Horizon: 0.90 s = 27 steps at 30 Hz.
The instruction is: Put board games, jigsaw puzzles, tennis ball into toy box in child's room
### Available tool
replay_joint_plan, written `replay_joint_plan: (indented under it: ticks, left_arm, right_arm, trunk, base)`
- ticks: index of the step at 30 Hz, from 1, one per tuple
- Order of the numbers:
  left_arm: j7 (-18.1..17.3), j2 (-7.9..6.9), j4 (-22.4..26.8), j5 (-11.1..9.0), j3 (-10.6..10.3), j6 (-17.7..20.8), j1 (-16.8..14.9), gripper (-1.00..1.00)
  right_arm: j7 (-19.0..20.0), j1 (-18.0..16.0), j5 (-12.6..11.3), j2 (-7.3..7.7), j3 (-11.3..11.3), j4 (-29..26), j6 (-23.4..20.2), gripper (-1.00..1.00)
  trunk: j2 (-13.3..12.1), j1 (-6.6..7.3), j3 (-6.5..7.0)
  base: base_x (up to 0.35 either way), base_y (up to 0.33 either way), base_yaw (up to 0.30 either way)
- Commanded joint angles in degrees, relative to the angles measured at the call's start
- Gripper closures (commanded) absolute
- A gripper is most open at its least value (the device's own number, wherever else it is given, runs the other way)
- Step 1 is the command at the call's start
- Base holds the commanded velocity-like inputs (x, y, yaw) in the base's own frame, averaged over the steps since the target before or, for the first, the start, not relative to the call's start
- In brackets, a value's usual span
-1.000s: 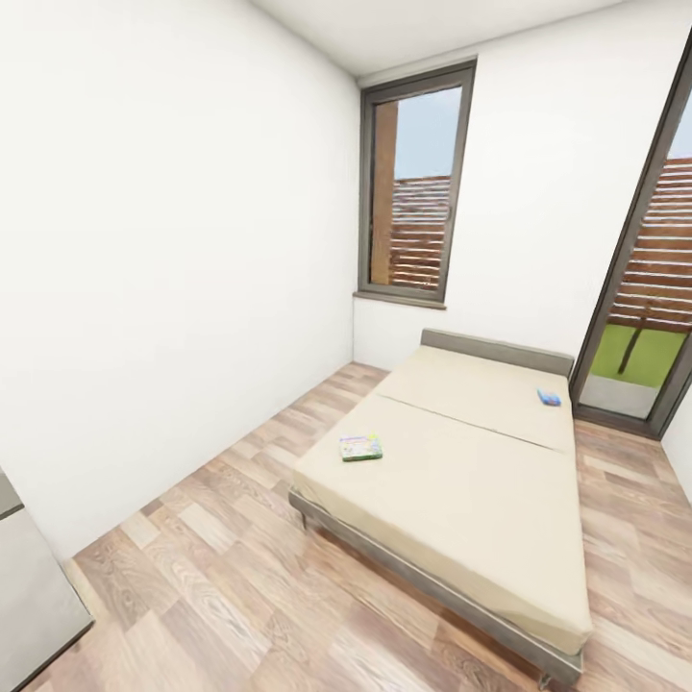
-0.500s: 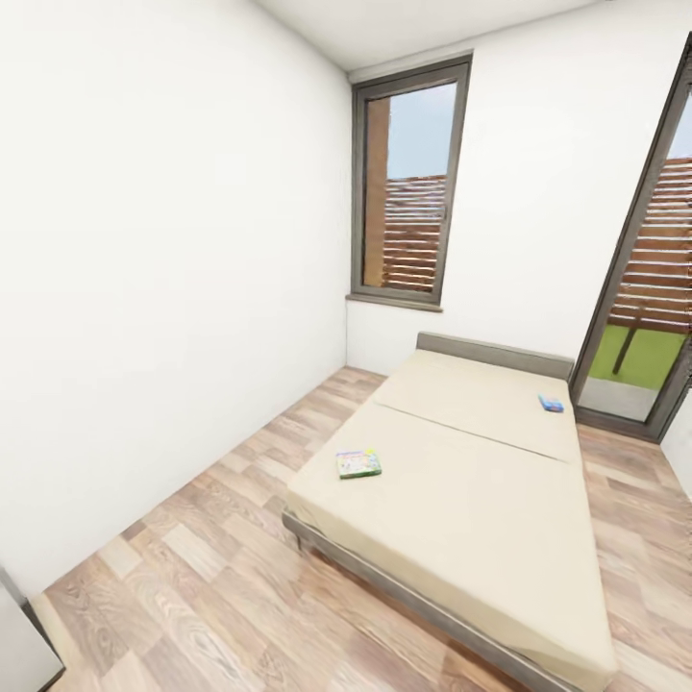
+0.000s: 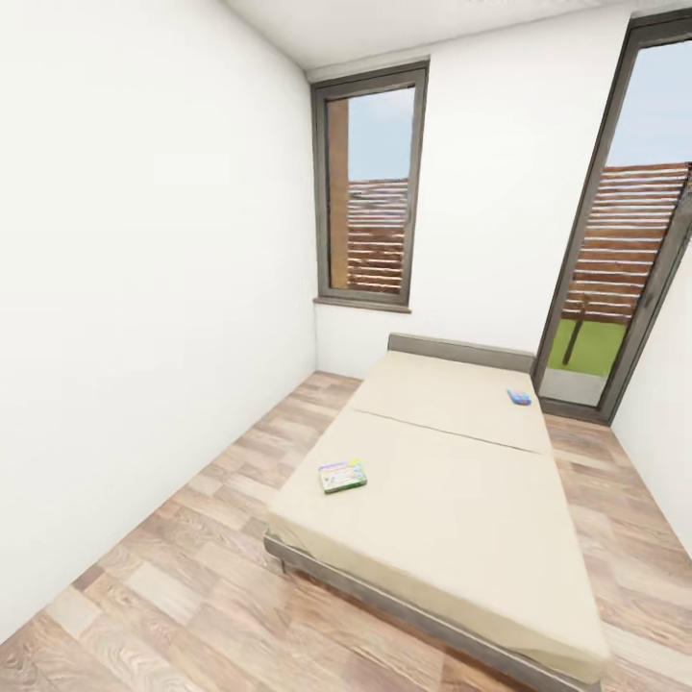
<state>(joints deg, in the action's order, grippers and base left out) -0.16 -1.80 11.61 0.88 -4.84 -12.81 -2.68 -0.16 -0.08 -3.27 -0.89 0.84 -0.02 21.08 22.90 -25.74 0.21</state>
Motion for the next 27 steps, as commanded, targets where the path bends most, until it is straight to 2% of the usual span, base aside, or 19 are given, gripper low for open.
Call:
replay_joint_plan:
  ticks: [1, 7, 27]
  left_arm:
    - [0.07, -0.04, -0.03, 0.09, -0.39, -0.19, -0.02, -1.00]
    - [0.07, -0.04, -0.08, 0.09, -0.42, -0.20, -0.03, -1.00]
    - [0.07, -0.06, -0.06, 0.09, -0.43, -0.20, -0.02, -1.00]
  right_arm:
    - [-0.01, -0.01, -0.33, -0.01, 0.03, 0.03, 0.19, -1.00]
    - [-0.01, -0.01, -0.33, -0.04, 0.03, 0.05, 0.15, -1.00]
    - [-0.01, -0.01, -0.33, -0.06, 0.03, 0.03, 0.19, -1.00]
  trunk:
    - [0.02, -0.04, 0.01]
    - [0.02, -0.04, 0.17]
    - [0.02, -0.04, 0.68]
  base:
    - [0.232, 0.221, -0.276]
    - [0.173, 0.247, -0.277]
    - [0.079, 0.287, -0.277]
